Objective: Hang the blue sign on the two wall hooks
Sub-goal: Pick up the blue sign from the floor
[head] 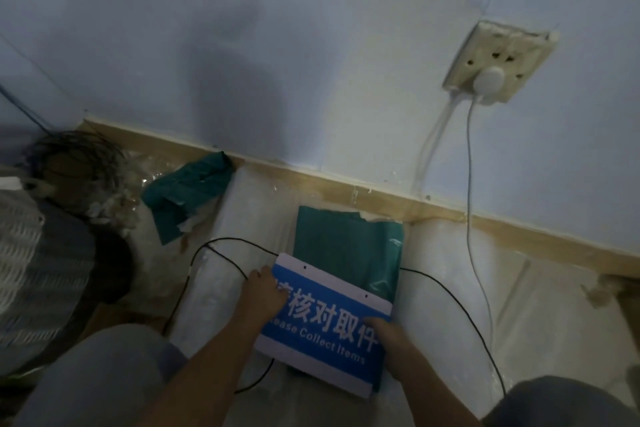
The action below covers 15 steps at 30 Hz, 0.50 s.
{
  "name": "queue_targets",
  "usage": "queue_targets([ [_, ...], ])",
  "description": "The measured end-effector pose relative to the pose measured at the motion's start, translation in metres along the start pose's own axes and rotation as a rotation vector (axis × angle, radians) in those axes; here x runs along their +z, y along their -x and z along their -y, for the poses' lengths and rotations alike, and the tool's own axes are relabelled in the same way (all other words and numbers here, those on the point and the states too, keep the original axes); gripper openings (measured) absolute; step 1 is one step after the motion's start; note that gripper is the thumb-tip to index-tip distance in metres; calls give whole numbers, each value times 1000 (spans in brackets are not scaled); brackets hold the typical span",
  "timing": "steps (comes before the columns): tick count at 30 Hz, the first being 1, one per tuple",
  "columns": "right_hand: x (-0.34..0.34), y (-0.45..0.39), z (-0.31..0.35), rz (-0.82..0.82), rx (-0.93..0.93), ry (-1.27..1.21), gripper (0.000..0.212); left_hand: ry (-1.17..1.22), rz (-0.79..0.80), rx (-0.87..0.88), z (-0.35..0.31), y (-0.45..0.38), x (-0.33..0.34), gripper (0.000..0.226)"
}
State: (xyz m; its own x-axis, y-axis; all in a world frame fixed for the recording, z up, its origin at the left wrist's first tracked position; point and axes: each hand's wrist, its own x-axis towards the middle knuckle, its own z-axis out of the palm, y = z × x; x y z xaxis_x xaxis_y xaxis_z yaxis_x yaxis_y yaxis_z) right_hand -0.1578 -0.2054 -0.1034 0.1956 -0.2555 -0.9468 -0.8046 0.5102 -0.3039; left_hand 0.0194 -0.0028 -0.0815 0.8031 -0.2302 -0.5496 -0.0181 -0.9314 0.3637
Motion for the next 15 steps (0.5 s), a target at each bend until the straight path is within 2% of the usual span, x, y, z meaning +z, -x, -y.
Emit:
queue_targets([
  [4,-5,6,7,-8,-27,-130,19,12,-22,-54,5,6,0,53],
  [7,-5,15,17,-159,-175,-123,25,53,-118,-88,-11,14,-17,57],
  [10,-7,42,42,-350,-360,27,49,153,-226,-106,-40,34,-50,64],
  [12,-9,93,70,-427,-463,39,51,285,-303,-72,-65,62,-85,63],
  [15,-18,209,117,-471,-625,-74,35,563,-372,13,-106,118,-161,50],
])
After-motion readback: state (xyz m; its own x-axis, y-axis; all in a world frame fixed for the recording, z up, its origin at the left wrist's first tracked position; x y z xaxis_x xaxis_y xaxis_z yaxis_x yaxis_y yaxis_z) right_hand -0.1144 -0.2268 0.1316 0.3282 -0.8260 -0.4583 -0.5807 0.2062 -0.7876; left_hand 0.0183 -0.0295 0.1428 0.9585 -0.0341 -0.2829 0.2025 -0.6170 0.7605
